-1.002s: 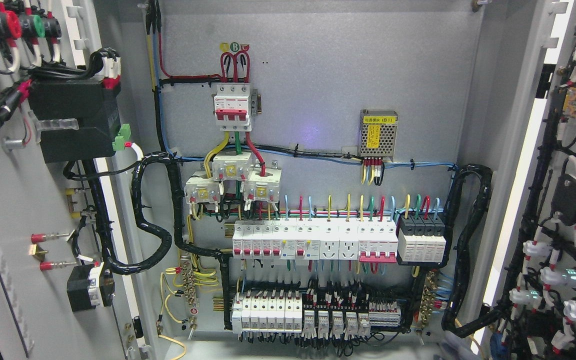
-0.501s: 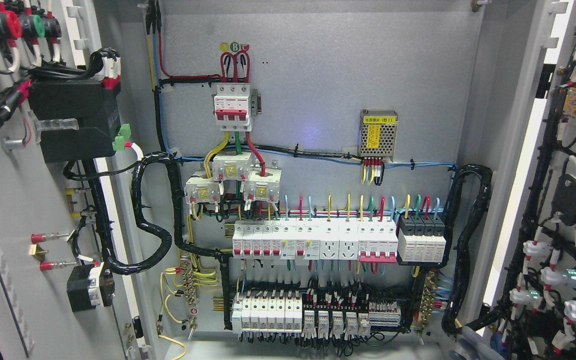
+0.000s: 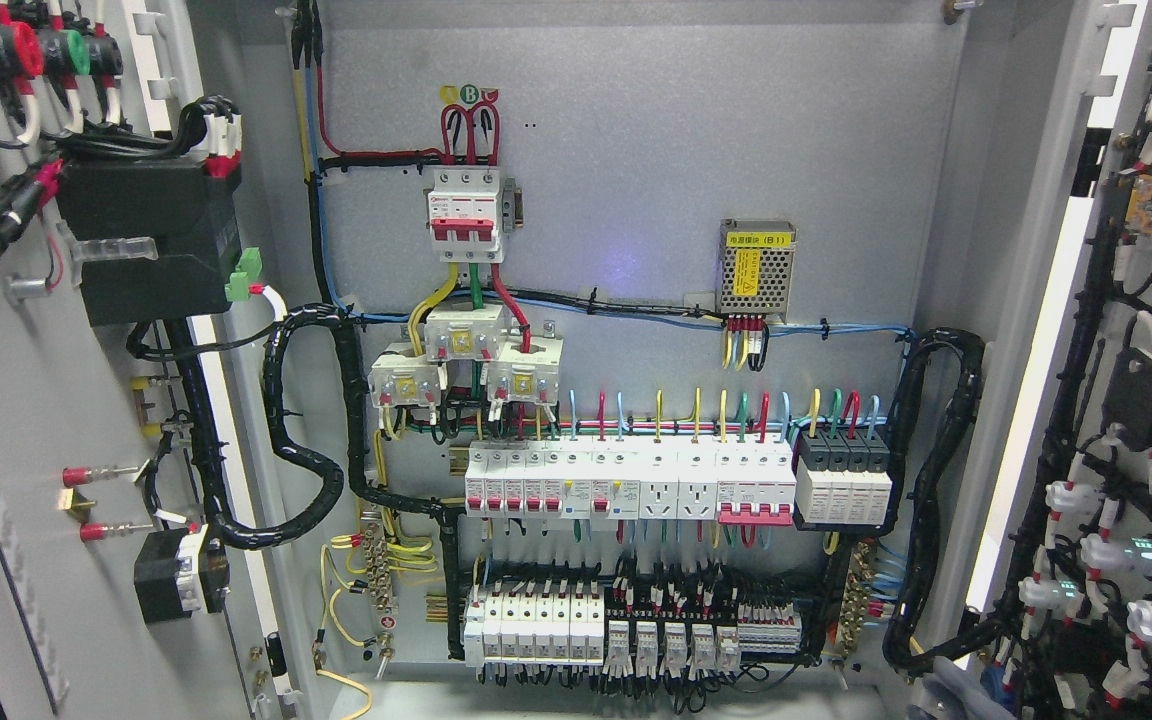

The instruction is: Open door with both hands

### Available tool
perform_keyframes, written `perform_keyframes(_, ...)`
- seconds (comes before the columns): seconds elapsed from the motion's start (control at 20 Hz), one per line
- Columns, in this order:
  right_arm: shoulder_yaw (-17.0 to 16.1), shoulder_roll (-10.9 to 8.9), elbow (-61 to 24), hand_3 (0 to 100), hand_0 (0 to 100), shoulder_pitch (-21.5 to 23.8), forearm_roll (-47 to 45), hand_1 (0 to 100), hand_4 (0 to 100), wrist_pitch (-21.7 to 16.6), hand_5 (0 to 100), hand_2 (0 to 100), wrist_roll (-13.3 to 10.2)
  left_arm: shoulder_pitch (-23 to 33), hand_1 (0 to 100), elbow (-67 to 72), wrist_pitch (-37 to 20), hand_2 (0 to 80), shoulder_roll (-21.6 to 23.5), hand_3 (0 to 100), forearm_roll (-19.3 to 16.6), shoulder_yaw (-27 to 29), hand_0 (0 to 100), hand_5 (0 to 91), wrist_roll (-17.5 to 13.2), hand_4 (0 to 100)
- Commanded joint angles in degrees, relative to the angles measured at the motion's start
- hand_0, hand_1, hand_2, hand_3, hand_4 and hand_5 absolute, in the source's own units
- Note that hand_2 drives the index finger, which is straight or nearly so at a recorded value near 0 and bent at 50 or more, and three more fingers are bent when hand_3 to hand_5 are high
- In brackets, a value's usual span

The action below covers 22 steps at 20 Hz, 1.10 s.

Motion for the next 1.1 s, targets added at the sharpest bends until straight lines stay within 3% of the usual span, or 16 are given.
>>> perform_keyframes(0.0, -0.5, -0.47, 0.1, 0, 5, 0.7, -0.2, 0, 0, 0.0, 0, 0, 0.2, 0.2, 39, 0.1, -0.1, 0.0, -0.7, 0, 0.0, 2.2, 12, 0.0, 0.0, 0)
perform_keyframes(0.4, -0.6, -0.47, 0.0, 0, 5, 0.9, -0.2, 0, 0, -0.1, 0, 0, 0.1, 0.6, 39, 0.2, -1.7, 0.0, -0.4, 0, 0.5, 4.2, 12, 0.0, 0.1, 0)
perform_keyframes(1.05, -3.5, -0.82, 0.1, 0, 5, 1.4, -3.1, 0, 0, -0.3, 0, 0, 0.2, 1.5, 39, 0.5, -4.9, 0.0, 0.0, 0, 2.2, 7.1, 12, 0.0, 0.1, 0)
